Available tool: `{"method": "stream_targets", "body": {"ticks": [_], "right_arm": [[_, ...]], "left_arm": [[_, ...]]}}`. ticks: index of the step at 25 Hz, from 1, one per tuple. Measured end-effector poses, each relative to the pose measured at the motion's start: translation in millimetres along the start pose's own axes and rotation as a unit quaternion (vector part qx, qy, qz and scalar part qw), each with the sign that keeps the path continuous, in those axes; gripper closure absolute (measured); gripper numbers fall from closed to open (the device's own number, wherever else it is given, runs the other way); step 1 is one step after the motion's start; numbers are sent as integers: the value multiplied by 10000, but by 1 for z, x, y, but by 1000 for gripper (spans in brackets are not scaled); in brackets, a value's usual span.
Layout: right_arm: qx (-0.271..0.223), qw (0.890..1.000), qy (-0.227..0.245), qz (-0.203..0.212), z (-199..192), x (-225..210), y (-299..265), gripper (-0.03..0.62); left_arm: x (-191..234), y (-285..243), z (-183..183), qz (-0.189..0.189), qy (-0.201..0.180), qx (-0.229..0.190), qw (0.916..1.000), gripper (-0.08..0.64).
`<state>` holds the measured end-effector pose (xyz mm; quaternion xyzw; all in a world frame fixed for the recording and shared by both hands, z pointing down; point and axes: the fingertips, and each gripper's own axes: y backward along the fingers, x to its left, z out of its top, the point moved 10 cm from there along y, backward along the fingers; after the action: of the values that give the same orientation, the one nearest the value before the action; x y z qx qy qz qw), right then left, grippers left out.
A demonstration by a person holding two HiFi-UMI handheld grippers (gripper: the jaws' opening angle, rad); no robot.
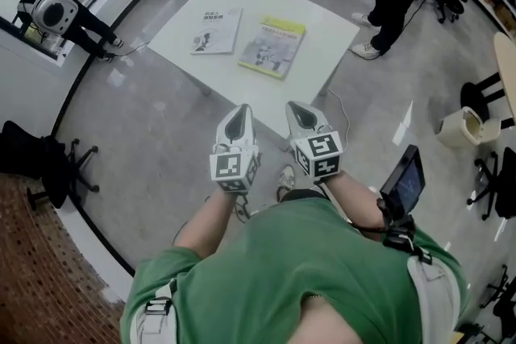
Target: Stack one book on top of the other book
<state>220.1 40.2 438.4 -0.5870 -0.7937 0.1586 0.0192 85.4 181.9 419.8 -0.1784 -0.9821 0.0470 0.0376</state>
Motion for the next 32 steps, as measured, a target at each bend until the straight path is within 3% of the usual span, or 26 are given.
{"method": "stream_targets", "body": {"ticks": [9,21,32], "right_arm": [[65,9995,-295,-136,7,-43,-50,589],[-21,9976,-526,-452,10,-73,-61,589],[182,9913,-706,-1094,9,-81,-94,589]], "left_arm": [[22,-68,0,-52,-194,356,9992,553],[25,-108,8,-275,-518,484,9971,552],[62,-153,-1,-698,-254,594,9955,553]]}}
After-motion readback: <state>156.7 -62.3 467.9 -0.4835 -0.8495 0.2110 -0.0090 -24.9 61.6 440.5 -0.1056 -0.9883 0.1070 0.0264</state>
